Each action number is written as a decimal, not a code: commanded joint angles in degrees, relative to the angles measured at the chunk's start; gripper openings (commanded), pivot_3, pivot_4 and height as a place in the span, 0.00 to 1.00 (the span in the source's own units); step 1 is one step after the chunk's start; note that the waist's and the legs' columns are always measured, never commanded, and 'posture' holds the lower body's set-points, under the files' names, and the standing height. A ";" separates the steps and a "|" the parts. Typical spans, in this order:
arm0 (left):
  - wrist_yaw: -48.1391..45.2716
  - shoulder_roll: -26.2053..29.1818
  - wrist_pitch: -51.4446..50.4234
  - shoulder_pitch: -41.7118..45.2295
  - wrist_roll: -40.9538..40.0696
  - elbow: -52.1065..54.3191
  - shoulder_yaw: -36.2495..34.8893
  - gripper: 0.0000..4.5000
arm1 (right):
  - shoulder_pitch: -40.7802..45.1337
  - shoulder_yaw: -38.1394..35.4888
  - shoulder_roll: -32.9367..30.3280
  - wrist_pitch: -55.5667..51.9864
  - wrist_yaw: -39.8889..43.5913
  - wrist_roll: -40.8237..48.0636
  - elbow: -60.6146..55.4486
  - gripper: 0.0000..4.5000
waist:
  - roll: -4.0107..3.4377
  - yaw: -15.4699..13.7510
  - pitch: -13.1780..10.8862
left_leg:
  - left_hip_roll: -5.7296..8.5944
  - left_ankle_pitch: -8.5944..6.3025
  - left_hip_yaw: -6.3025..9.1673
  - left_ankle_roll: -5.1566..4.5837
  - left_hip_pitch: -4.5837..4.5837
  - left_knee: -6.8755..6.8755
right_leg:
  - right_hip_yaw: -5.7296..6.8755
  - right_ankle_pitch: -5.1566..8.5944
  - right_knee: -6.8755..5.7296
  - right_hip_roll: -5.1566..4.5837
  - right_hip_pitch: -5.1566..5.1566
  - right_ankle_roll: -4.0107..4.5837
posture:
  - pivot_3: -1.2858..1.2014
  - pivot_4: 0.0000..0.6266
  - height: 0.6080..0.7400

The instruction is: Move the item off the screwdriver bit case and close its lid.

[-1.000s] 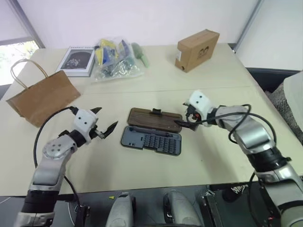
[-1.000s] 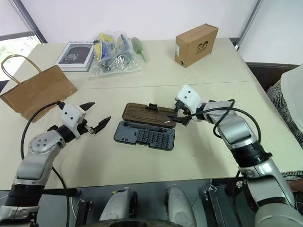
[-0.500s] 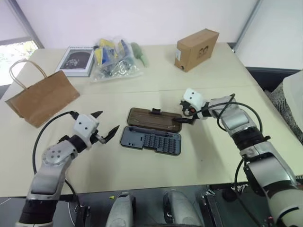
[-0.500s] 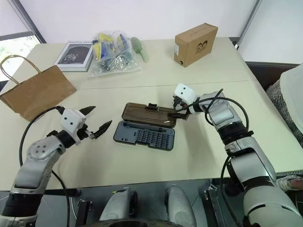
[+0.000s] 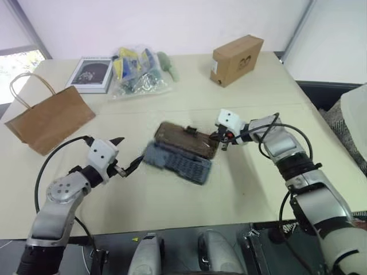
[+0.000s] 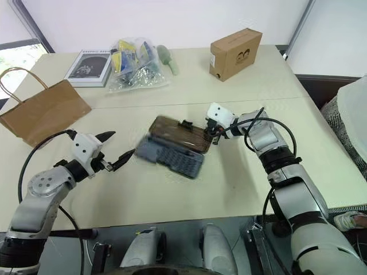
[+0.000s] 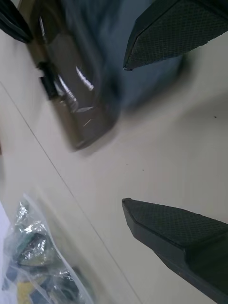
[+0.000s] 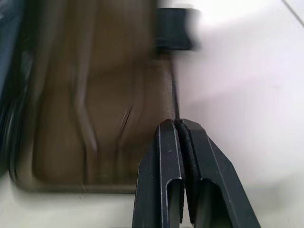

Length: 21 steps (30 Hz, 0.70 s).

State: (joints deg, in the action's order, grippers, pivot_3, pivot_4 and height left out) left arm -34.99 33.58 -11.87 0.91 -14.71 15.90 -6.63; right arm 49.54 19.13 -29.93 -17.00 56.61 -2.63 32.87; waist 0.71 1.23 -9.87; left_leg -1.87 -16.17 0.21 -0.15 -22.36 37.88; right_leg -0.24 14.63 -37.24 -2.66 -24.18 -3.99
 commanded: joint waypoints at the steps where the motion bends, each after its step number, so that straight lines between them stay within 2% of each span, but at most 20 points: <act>1: -0.16 0.64 1.50 0.94 0.33 0.49 -1.53 1.00 | -0.46 0.04 0.25 1.38 1.17 -0.90 -1.68 0.01 | -0.01 -0.05 0.01 | 0.00 0.00 0.00 0.00 0.01 -0.01 | -0.01 0.00 -0.01 0.02 -0.01 0.00 | 0.52 0.24 1.00; 11: -0.77 1.75 2.19 4.29 0.31 -2.39 -2.56 1.00 | -1.84 4.07 -1.91 18.00 6.34 -6.26 -3.94 0.01 | -0.02 -0.25 0.00 | 0.02 0.00 -0.02 0.00 -0.02 -0.02 | 0.00 -0.01 0.01 0.01 -0.02 -0.01 | 0.52 0.24 1.00; 21: -1.78 1.15 2.92 5.25 0.34 -3.23 -1.74 1.00 | 6.23 6.72 1.31 34.99 6.67 -11.55 8.04 0.01 | -0.04 -0.17 -0.01 | 0.02 0.00 -0.03 0.00 -0.02 -0.03 | 0.00 -0.01 0.00 0.01 -0.04 -0.01 | 0.52 0.24 1.00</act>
State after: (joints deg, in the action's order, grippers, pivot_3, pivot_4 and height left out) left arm -36.59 34.71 -10.14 5.85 -14.27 11.40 -7.80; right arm 54.12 25.33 -29.44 14.49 63.27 -13.26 39.64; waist 0.67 1.06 -9.88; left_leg -1.85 -16.16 0.18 -0.14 -22.38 37.85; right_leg -0.24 14.62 -37.24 -2.65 -24.22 -4.00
